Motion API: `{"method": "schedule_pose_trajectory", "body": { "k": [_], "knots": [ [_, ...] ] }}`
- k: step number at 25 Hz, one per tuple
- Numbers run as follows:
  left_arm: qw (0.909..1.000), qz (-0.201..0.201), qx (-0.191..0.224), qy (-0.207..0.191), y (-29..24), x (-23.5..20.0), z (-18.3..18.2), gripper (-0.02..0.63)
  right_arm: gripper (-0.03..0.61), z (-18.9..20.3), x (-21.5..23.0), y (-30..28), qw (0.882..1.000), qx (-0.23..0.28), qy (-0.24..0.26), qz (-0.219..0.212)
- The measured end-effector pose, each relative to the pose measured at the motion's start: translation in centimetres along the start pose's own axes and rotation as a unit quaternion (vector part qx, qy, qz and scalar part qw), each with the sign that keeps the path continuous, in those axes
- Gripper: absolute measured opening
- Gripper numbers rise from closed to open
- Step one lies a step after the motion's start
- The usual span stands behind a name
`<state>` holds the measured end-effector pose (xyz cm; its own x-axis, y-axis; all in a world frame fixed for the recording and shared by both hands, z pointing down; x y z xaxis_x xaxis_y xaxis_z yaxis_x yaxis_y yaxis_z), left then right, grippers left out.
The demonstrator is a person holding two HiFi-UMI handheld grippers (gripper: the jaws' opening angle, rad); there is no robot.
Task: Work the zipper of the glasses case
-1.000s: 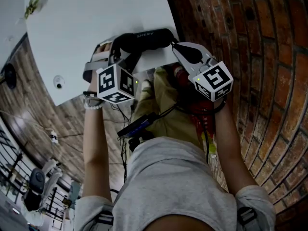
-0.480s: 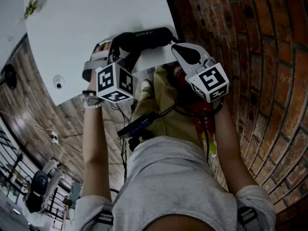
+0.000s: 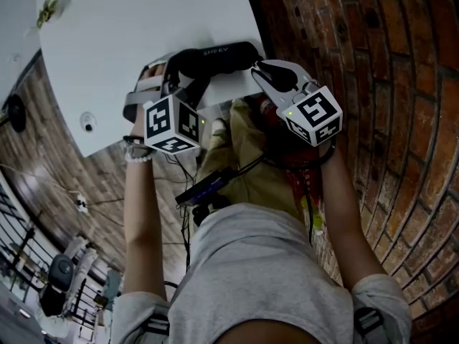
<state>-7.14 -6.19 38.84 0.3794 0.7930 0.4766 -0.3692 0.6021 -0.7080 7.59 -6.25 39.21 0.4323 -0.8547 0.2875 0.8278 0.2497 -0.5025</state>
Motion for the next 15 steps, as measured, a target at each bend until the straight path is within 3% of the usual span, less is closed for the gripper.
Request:
{"method": "schedule_pose_trajectory", "body": {
  "k": [9,15],
  "knots": [
    [1.0,0.0,-0.002,-0.002,-0.03,-0.04,-0.02,0.281,0.034,-0.39,0.09,-0.12,1.0,-0.003,0.003,-0.029],
    [1.0,-0.001,-0.002,-0.002,-0.04,-0.07,0.01,0.281,0.032,-0.55,-0.25,0.0,1.0,-0.003,0.004,-0.024]
  ]
}}
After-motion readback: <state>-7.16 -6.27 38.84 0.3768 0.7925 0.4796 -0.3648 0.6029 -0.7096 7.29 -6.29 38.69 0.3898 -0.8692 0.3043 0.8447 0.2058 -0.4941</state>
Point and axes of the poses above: the fingertips, and each gripper's own axes: y backward along the fingers, x to its right, z out of its underside, the point moved 5 cm from there along y, backward along the fingers, and after that the axes turned 8 degrees about -z, right-handed, at the moved point
